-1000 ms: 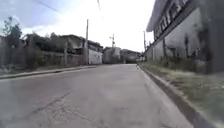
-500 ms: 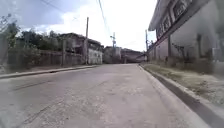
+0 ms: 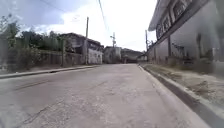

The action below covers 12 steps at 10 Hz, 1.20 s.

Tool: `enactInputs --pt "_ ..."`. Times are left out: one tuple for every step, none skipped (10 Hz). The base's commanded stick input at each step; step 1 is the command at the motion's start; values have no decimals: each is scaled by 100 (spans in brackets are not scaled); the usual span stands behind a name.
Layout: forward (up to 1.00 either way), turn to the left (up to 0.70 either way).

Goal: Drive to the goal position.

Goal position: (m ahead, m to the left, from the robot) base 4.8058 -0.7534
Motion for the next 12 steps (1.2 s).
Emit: enactInputs --pt "47 0" --pt "58 0" --pt "69 0" --pt "80 0" --pt "88 0" --pt "94 0" --pt "99 0" --pt "100 -34" --pt "100 -37" --pt "100 -39" --pt "100 -39" --pt "100 -39"
